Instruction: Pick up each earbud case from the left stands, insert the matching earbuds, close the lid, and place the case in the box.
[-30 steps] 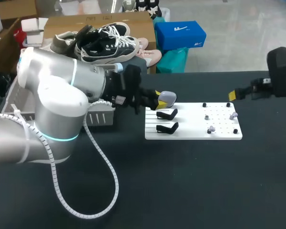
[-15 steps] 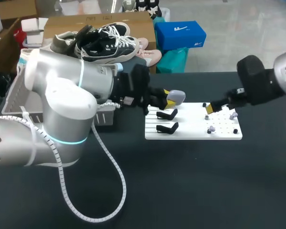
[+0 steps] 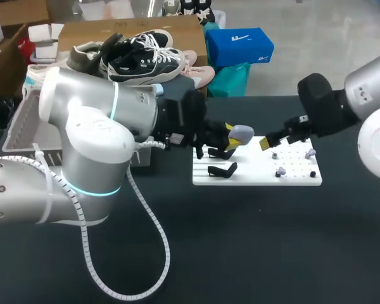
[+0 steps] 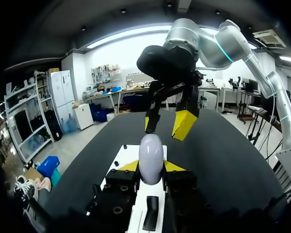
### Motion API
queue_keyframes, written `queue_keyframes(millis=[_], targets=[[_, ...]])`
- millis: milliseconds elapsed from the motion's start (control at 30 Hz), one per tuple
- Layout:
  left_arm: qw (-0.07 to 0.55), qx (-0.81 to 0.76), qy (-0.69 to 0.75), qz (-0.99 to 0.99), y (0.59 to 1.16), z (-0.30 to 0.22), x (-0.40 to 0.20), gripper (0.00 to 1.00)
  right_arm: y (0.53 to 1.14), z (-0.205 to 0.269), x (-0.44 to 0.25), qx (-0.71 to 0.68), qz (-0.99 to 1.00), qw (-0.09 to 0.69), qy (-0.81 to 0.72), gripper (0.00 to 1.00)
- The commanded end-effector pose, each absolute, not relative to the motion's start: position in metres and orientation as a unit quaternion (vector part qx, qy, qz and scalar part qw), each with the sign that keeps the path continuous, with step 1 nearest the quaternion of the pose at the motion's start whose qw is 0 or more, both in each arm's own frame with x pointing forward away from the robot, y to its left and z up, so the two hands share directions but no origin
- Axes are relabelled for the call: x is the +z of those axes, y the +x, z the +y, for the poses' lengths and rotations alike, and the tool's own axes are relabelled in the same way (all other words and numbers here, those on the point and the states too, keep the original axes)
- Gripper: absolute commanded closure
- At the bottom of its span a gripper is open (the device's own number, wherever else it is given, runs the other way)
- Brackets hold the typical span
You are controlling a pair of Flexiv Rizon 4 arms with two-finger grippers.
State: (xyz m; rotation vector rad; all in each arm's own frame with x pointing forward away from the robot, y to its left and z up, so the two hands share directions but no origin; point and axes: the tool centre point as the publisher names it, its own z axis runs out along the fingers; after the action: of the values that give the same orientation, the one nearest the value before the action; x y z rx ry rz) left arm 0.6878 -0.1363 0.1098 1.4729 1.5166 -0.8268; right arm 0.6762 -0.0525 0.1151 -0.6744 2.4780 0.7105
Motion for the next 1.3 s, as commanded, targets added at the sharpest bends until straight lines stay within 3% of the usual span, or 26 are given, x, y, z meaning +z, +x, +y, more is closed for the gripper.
queue_keyframes(millis=[33, 1067, 1300], targets=[[0.422, -0.329, 0.590, 0.604, 0.686, -0.142, 0.109, 1.00, 0.682, -0.050, 0.111, 0.276, 0.898, 0.229, -0.253, 0.00], [0.395, -0.349, 0.607, 0.595, 0.665, -0.139, 0.096, 1.00, 0.693, -0.050, 0.132, 0.271, 0.888, 0.267, -0.259, 0.00], [0.419, -0.359, 0.557, 0.621, 0.673, -0.129, 0.105, 1.00, 0.686, -0.064, 0.136, 0.256, 0.892, 0.284, -0.240, 0.00]])
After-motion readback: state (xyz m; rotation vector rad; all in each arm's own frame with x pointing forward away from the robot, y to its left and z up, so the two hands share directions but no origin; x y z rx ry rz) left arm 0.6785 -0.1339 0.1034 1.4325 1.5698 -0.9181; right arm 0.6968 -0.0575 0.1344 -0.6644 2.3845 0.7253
